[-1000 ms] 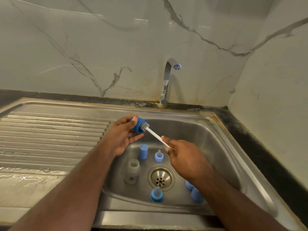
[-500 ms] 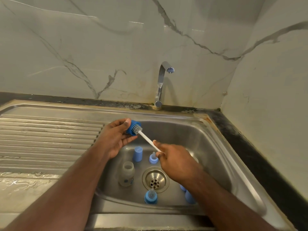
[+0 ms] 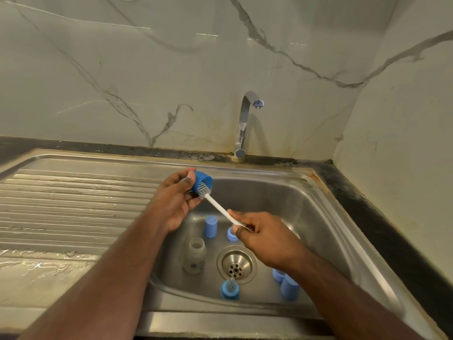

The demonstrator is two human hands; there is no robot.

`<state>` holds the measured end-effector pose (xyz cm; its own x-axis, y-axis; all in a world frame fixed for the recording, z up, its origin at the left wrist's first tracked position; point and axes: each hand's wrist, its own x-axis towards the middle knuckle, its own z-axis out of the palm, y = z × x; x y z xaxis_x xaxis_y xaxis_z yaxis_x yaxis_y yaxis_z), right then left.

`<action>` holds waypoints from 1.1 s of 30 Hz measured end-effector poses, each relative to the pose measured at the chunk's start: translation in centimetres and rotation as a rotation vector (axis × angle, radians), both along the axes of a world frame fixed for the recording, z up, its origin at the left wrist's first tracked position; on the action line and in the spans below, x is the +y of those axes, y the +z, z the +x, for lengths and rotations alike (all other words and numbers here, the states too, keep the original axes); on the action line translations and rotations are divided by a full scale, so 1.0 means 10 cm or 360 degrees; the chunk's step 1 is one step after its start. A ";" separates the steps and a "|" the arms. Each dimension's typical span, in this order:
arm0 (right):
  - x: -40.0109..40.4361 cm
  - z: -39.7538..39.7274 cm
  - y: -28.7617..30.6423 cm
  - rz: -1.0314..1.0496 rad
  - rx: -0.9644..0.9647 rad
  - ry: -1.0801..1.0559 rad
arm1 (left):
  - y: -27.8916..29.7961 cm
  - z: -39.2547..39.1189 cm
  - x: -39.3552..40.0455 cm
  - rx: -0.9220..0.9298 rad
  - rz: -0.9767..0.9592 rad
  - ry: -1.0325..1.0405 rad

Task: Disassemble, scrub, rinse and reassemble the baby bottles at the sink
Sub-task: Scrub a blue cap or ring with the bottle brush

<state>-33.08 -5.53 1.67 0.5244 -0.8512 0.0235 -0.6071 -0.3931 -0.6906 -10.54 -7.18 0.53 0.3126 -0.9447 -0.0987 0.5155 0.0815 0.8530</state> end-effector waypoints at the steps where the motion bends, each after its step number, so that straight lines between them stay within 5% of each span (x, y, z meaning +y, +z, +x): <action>1: -0.02 -0.03 0.01 0.0027 -0.0013 0.0021 | 0.00 0.00 0.00 0.0024 0.0000 0.0014; 5: -0.08 -0.08 0.02 -0.0211 -0.0001 -0.0135 | 0.01 -0.01 0.00 0.0052 -0.0005 0.0000; 9: -0.04 0.00 -0.04 -0.0612 0.0506 -0.0160 | 0.00 -0.01 0.02 -0.0023 0.0016 -0.0059; 15: -0.02 -0.02 0.05 -0.0454 0.0443 -0.0087 | -0.02 0.01 0.01 -0.0051 0.0017 -0.0004; 22: -0.01 0.01 0.02 -0.0813 0.0845 -0.0191 | -0.02 0.01 0.00 -0.0095 0.0024 0.0000; 27: -0.06 -0.06 0.02 -0.0707 0.0584 -0.0155 | -0.04 0.06 0.00 -0.0065 0.0035 0.0035; 33: -0.01 0.02 0.00 -0.0817 0.0741 -0.0122 | -0.03 0.02 0.01 -0.0110 0.0044 -0.0001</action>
<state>-32.87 -5.68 1.66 0.5162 -0.8278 0.2199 -0.8342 -0.5441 -0.0898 -10.32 -7.13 0.21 0.3188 -0.9422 -0.1031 0.4554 0.0568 0.8885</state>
